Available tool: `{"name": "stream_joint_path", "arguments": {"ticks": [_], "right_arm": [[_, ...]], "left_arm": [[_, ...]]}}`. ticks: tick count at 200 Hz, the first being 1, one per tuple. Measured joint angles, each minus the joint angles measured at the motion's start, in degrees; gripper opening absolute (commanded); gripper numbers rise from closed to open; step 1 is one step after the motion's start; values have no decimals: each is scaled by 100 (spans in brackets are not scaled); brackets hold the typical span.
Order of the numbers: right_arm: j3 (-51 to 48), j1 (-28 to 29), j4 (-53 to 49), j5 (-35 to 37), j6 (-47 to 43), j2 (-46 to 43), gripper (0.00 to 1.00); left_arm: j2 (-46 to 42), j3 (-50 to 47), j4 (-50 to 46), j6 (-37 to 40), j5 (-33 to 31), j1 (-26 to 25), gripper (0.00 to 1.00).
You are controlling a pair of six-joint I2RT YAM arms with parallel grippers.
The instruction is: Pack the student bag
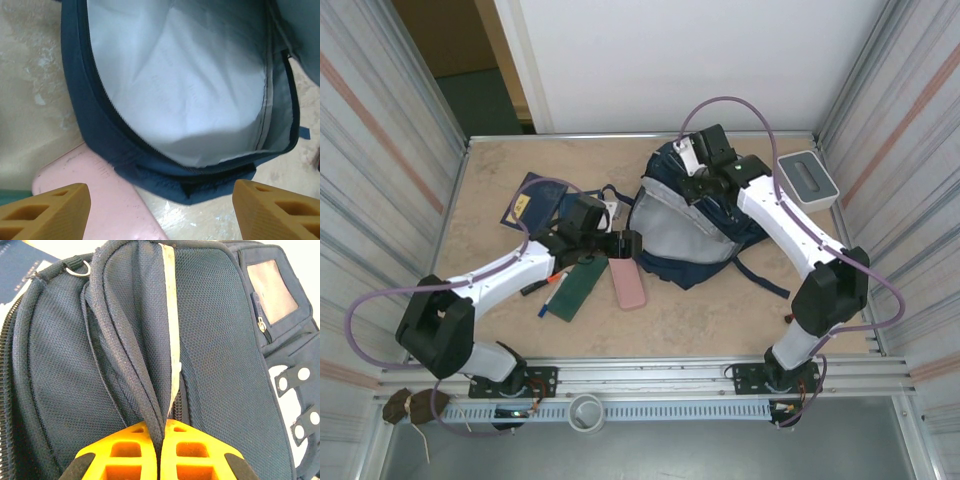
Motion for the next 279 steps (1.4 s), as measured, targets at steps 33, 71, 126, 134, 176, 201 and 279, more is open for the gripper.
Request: {"name": "stream_joint_path", "arguments": {"ticks": [33,71,126,134,176,201,279], "right_arm": [[76,-315,-249,-579,216,0,0],[81,-603,-356,-1226,328,0,0],[74,-682,-380,-1711,442,70,0],[55,-682,-367,-1740,448,79,0],[-140,-682,-210,-1932,546,101,0],[-146,-682,-170,-1987,553,173,0],[-601,-490,-168,-1464,531,236,40]], "left_arm": [[131,92,-50,11,-140,70,76],[-57,22,-378,238,-597,625,76],[-319,-149,-1464,636,-1388,813,82],[-417,-234,-1631,654,-1449,739,85],[-525,-345,-2004,758,-1552,935,90],[103,81,-1978,933,-1504,1517,86],[2221,1506,-1657,1248,-673,2487,84]]}}
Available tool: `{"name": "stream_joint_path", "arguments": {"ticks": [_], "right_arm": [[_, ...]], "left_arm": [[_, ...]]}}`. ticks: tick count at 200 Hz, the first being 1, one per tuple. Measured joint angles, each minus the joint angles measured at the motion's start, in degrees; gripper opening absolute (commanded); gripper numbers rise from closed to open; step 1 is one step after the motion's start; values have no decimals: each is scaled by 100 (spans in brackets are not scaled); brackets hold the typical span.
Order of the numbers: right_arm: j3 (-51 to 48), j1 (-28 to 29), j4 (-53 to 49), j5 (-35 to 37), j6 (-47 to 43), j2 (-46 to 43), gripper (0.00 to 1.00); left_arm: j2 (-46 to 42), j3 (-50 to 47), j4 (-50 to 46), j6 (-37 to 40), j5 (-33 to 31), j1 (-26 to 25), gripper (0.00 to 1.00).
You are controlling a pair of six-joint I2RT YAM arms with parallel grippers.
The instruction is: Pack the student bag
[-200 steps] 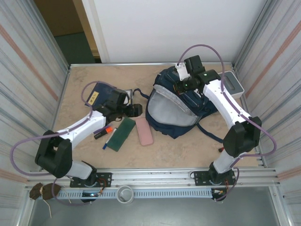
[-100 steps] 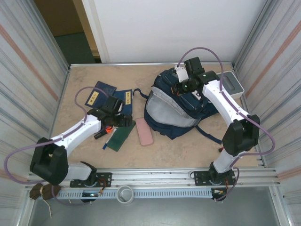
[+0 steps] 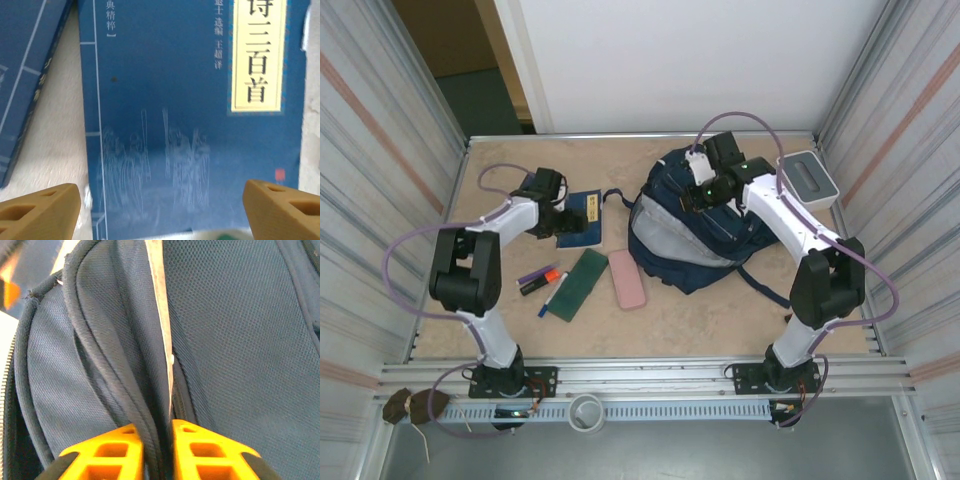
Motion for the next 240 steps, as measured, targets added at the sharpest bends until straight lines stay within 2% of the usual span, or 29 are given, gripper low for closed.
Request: {"name": "stream_joint_path", "arguments": {"ticks": [18,40,64,94,121,161,210,240], "right_arm": [[-164,168,-48,297,50,-9,55],[-177,476,247,358,291,-101,61],[-111,1078,973,94,933,17,68],[737,1829,1510,20,1779,1137,68],[1572,2184,1602,208,2468,2253,66],[2435,2194,1532,623,3250,3397,65],[3244,2103,1491,546,3711,4312,59],[3407,2087,1504,501,3967,4472,47]], "left_arm": [[238,96,2,42,195,164,83],[374,120,37,70,396,361,83],[387,153,92,94,514,461,81],[503,315,155,96,660,479,76],[579,326,177,96,761,481,71],[586,299,302,94,918,584,60],[584,55,599,46,1174,697,48],[553,-44,741,-15,1276,754,44]]}}
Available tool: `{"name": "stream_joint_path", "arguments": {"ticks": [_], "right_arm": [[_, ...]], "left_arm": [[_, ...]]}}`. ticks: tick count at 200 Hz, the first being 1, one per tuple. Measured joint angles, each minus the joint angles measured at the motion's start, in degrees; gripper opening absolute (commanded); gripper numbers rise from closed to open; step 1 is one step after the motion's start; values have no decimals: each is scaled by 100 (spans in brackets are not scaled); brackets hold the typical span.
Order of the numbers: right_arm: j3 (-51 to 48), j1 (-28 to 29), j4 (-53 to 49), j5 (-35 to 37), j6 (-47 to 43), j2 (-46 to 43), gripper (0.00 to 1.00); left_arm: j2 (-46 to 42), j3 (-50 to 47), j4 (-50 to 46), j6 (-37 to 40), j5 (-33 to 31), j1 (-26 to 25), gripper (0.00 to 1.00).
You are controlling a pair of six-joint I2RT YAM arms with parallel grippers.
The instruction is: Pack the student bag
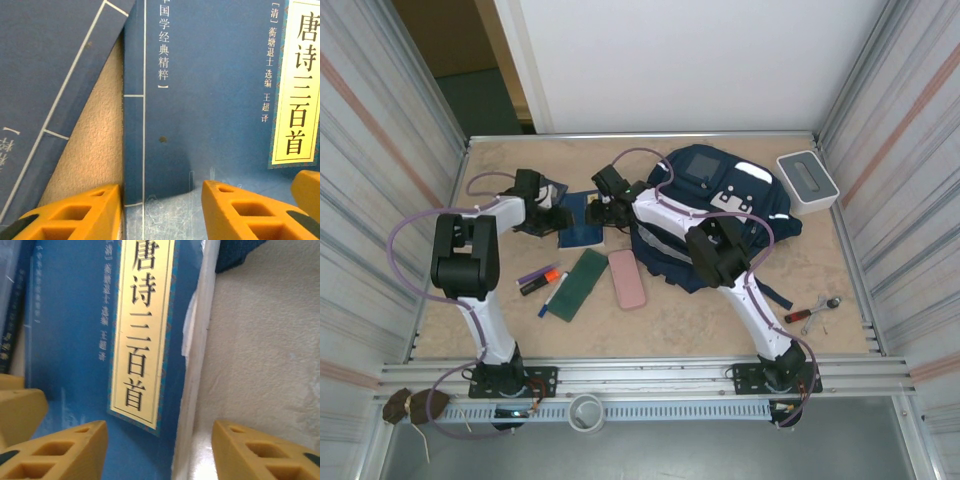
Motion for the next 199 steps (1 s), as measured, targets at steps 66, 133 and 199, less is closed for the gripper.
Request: {"name": "stream_joint_path", "arguments": {"ticks": [66,133,199], "right_arm": [[-138,-271,378,-254,422,2,1],[-765,-520,940,-638,422,-603,0],[-1788,-774,1725,-927,844,-1427,0]], "left_arm": [[17,-24,109,-111,264,59,41],[90,-15,278,-264,774,-24,46],[22,-205,765,-706,1209,-146,61]]}}
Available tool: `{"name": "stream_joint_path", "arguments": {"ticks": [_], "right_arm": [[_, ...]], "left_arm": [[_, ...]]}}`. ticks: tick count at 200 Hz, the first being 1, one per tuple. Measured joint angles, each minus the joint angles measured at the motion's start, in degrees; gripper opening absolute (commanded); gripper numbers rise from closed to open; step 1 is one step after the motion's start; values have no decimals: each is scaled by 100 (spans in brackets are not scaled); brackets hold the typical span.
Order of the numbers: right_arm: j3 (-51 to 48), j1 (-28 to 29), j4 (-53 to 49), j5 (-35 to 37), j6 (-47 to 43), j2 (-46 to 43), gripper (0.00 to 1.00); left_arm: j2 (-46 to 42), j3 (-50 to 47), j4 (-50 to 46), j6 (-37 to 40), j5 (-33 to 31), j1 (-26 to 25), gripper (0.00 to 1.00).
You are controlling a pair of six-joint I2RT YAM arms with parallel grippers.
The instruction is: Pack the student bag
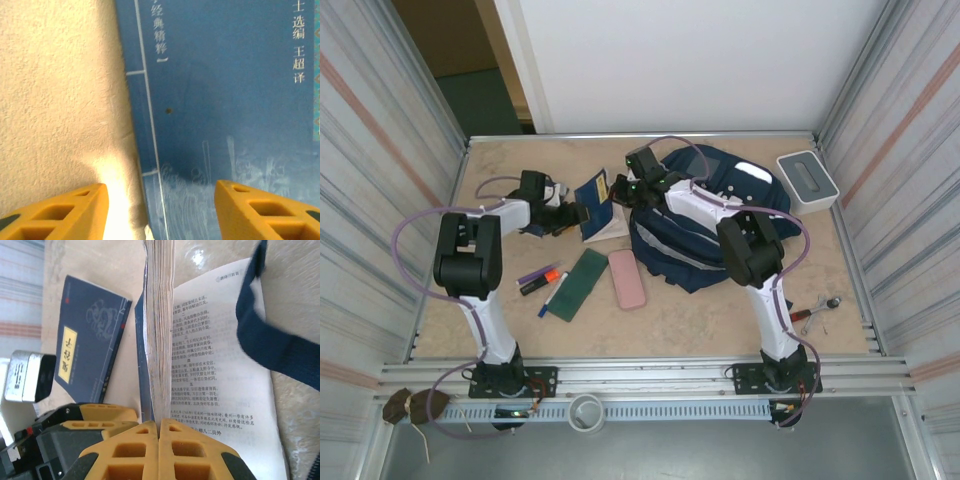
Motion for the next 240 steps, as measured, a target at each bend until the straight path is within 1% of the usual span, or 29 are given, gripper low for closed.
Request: {"name": "stream_joint_path", "arguments": {"ticks": [26,54,74,94,112,136,152,172,190,217,240], "right_arm": [[-48,-96,61,-85,70,0,0],[-48,-111,90,-186,66,0,0],[-48,-111,131,-334,61,33,7],[-48,-107,291,-540,37,149,15],[-50,-120,455,-671,4,247,21],[-85,-107,597,-837,-105,306,25],[-118,-92,640,-872,-186,313,22],[-142,-85,636,-848,-317,313,9],[-151,-105,595,-787,-396,313,0],[-155,-179,496,-802,-444,310,0],[-162,-260,560,-925,-339,258,0]], "left_arm": [[-31,-160,221,-188,66,4,60],[-31,-179,348,-306,114,4,53],[-9,-179,442,-382,166,-7,46],[79,-160,476,-393,203,-52,42],[173,-142,479,-396,221,-61,40],[199,-114,470,-393,227,-68,39],[205,-103,457,-393,227,-68,39],[205,-103,452,-391,223,-68,40],[205,-103,455,-393,229,-66,43],[131,-131,507,-417,273,-15,53],[-236,-393,715,-573,341,177,61]]}}
